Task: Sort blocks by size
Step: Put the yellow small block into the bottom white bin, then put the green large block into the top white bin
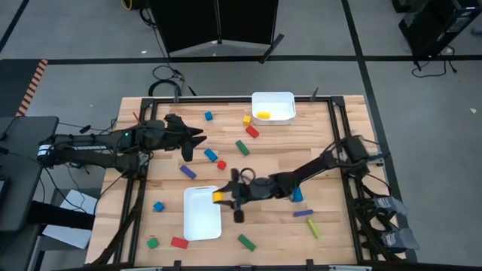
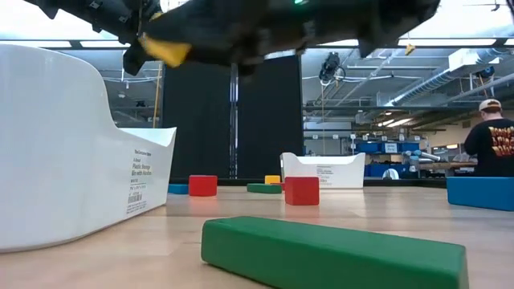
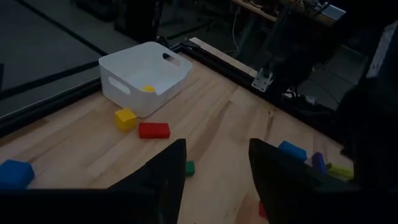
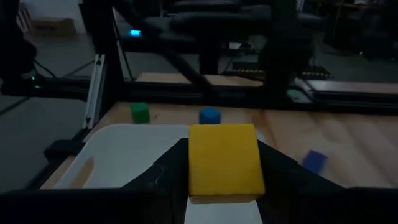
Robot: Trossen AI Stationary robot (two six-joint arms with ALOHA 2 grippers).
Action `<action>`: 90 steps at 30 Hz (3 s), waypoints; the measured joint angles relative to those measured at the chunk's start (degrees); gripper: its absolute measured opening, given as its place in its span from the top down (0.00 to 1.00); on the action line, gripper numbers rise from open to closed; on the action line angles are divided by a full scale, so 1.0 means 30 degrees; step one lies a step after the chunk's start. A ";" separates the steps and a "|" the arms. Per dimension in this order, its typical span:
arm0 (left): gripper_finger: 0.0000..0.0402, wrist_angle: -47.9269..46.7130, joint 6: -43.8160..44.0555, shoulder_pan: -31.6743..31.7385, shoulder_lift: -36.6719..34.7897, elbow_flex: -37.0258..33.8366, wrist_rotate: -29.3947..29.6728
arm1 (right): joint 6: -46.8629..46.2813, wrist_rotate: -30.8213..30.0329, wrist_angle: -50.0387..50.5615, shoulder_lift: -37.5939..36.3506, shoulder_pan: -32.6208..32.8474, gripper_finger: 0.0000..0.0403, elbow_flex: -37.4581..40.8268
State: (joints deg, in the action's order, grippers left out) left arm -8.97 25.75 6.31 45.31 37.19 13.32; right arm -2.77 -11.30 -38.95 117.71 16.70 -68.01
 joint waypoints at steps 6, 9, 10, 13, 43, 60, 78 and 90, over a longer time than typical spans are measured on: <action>0.55 -0.0431 0.0010 0.0000 -0.0002 0.0007 0.0000 | -0.0137 0.0810 0.0171 0.2870 0.0350 0.51 -0.3055; 0.55 -0.1291 -0.0435 -0.0008 0.0005 0.0007 -0.0008 | 0.0167 0.0879 0.0682 0.3337 0.0413 0.39 -0.3570; 0.55 -0.1584 -0.0695 -0.0015 0.0005 0.0007 -0.0034 | 0.0294 0.0862 0.0665 0.3334 0.0406 0.36 -0.3563; 0.55 -0.2351 -0.0948 -0.0015 0.0158 0.0011 -0.0146 | 0.0934 0.0542 0.0430 0.2513 0.0372 0.31 -0.2955; 0.55 -0.9119 -0.6457 0.1074 1.7938 1.2591 -0.1197 | 0.3611 -0.4352 -0.5641 -1.6834 -0.1896 0.39 1.5533; 0.44 -1.2486 -1.5738 0.1807 2.4314 1.9223 -0.1629 | 0.4439 -0.4359 0.0086 -2.0896 -0.0913 0.39 1.5664; 0.38 -1.4560 -1.7848 0.1949 2.7747 2.1337 -0.1739 | 0.4425 -0.4359 0.0602 -2.1259 -0.0818 0.41 1.5664; 0.63 -1.4965 -1.6419 0.2273 2.8228 2.1540 -0.3156 | 0.4425 -0.4359 0.0602 -2.1259 -0.0818 0.42 1.5664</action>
State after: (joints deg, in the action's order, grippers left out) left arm -53.87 -23.51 13.13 129.99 101.81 3.85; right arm 10.50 -24.38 -37.15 53.93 14.24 -21.02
